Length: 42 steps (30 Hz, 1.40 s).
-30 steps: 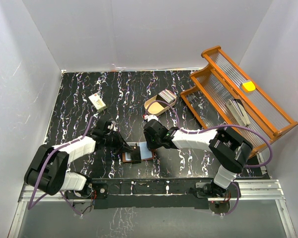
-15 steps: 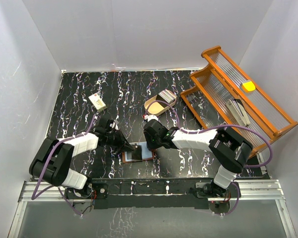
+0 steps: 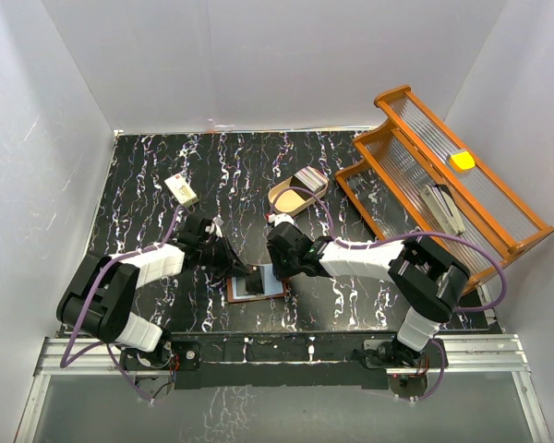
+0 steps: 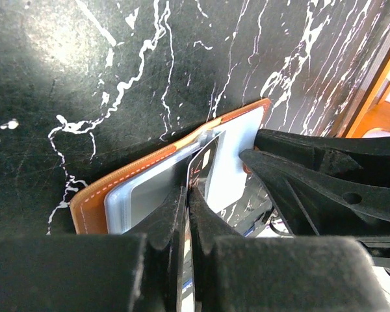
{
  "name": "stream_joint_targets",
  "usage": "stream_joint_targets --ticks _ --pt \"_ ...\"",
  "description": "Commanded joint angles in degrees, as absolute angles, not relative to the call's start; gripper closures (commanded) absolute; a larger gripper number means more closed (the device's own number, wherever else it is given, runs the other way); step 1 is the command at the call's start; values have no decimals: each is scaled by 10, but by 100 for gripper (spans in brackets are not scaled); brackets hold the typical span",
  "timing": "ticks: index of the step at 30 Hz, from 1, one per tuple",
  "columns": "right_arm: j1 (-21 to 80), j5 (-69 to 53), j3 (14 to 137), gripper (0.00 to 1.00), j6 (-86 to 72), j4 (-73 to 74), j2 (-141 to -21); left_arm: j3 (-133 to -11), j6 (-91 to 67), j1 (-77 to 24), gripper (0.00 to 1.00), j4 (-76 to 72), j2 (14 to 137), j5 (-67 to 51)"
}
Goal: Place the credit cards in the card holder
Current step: Insert the credit card into the card holder.
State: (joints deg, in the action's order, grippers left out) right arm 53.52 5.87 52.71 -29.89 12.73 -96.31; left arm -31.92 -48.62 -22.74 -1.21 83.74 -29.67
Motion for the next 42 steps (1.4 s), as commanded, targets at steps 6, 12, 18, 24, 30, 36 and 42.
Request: stream_joint_targets --ticks 6,12,18,24,30,36,42 --pt "535 48 518 79 -323 110 -976 -256 -558 -229 100 -131 828 -306" --pt "535 32 490 79 -377 78 -955 -248 -571 -235 100 -156 827 -291" --pt "535 27 499 74 -387 73 -935 -251 -569 -246 98 -147 823 -281" --pt "535 25 514 67 -381 111 -892 -277 -539 -246 73 -59 773 -244" --pt "535 26 489 67 -384 116 -871 -287 -527 -246 59 -21 749 -239" --pt "535 24 474 69 -390 107 -871 -269 -534 -247 55 -42 748 -254" --pt "535 21 459 71 -395 85 -884 -248 -554 -248 54 -83 758 -277"
